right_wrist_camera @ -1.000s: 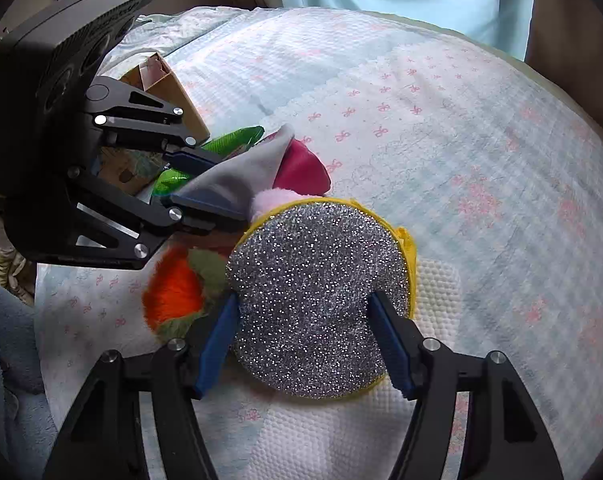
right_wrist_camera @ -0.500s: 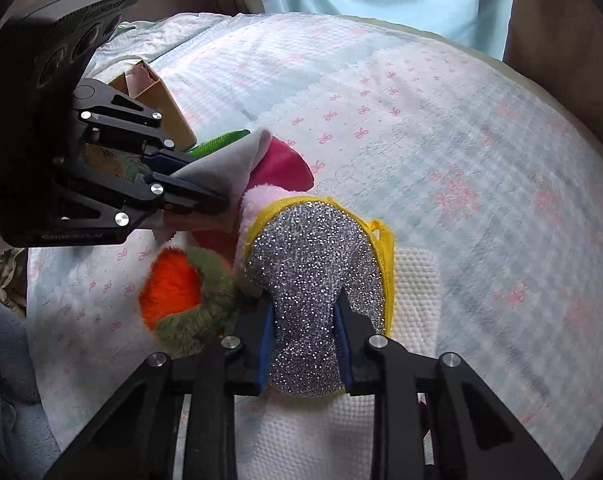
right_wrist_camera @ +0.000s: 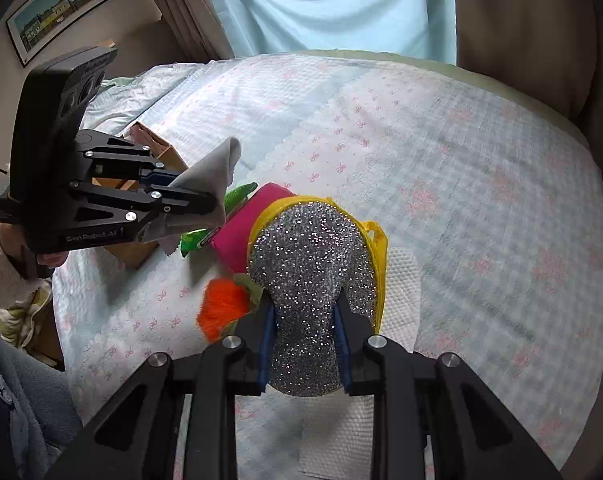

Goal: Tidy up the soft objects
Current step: 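Carry the grey cloth and glitter sponge into the box and release both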

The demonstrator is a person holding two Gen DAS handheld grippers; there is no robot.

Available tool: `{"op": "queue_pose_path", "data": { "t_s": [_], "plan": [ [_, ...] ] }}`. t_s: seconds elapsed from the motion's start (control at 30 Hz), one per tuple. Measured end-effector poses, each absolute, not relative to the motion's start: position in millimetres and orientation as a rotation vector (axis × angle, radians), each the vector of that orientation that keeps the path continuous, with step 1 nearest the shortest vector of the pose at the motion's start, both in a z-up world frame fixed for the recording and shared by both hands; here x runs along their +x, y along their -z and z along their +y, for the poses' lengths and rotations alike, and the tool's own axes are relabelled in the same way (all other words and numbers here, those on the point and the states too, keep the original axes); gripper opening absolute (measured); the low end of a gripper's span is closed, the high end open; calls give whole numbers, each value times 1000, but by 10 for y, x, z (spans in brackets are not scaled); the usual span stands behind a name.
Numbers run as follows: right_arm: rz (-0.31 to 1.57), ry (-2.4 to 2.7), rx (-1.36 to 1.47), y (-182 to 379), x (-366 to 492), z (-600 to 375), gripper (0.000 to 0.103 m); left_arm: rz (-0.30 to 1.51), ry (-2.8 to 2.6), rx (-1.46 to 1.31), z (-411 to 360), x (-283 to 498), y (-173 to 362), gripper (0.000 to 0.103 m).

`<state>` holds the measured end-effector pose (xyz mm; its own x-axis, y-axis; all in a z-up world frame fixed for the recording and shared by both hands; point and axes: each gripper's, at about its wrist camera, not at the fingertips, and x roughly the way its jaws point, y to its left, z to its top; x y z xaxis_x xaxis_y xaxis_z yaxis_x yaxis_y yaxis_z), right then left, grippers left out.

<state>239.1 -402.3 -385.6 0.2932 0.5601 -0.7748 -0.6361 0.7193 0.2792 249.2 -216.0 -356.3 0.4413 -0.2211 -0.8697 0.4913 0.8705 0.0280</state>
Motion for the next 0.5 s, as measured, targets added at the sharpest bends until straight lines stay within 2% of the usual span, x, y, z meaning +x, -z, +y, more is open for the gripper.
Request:
{"op": "queue_pose_path", "data": {
  "t_s": [0.23,0.5],
  "plan": [
    [938,-733,-71,3351,2167,-4050,24,949,435,257,-2048,2262,2967,10],
    [866,-673,-90,2420,1878,-3768,24,868,384,180,-1616,2001,2071,10]
  ]
}}
